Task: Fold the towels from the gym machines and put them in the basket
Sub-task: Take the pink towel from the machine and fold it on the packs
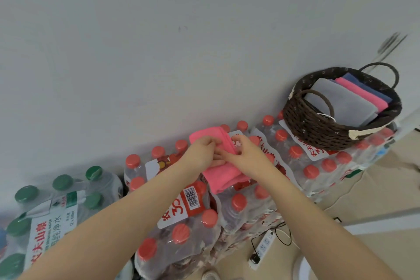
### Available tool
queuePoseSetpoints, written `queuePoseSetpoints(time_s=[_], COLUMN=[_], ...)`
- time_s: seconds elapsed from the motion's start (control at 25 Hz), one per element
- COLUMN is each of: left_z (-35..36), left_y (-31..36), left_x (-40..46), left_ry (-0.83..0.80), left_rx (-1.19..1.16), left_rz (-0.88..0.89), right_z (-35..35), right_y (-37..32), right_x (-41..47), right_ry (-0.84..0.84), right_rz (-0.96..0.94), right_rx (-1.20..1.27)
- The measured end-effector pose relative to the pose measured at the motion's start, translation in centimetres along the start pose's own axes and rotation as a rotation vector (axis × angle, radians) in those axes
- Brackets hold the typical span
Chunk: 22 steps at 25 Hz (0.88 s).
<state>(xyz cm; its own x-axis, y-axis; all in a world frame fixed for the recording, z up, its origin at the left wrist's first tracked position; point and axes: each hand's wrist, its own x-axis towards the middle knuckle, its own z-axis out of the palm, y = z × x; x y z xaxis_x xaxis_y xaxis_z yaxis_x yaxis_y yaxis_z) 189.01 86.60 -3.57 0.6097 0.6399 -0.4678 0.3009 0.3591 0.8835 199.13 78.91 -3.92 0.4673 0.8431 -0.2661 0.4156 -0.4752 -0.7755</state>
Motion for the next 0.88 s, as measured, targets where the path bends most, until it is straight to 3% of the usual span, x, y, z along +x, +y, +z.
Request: queuePoseSetpoints(time_s=[0.08,0.2,0.32,0.48,0.68,0.76,0.88], left_z=[-0.6,-2.0,-2.3,-2.0,-4.5,-5.7,-5.2], left_y=[-0.7,-2.1,-3.3,-3.6,-1.7,-1.3,-0.4], left_x=[0.3,0.4,0.7,2.1,2.9,3.3,3.7], left_ry=[0.017,0.02,-0.015,-0.022,-0.286,-0.31,-0.134], left_rx=[0.174,0.868,1.295,1.382,1.28,1.433,1.592], left_rz=[0.132,0.458,0.458,0.329,0.257,0.322,0.543], right_z=[0.0,0.3,0.6,-0.5,-1.0,-1.4,-1.3], right_y=[1.0,2.0,4.1,5.2,4.7,4.2,3.7], right_x=[0.5,0.4,0.1,0.4,1.0,1.2,0.9], right_ry=[0.016,0.094,0.137,0.071,-0.004,-0.018,0.048], right_rz=[-0.094,-0.219,-0.333,-0.337,-0.327,-0.272,-0.193], right_rx=[-0.139,-0.183,-0.422,-0.578,-0.505,-0.438,-0.377])
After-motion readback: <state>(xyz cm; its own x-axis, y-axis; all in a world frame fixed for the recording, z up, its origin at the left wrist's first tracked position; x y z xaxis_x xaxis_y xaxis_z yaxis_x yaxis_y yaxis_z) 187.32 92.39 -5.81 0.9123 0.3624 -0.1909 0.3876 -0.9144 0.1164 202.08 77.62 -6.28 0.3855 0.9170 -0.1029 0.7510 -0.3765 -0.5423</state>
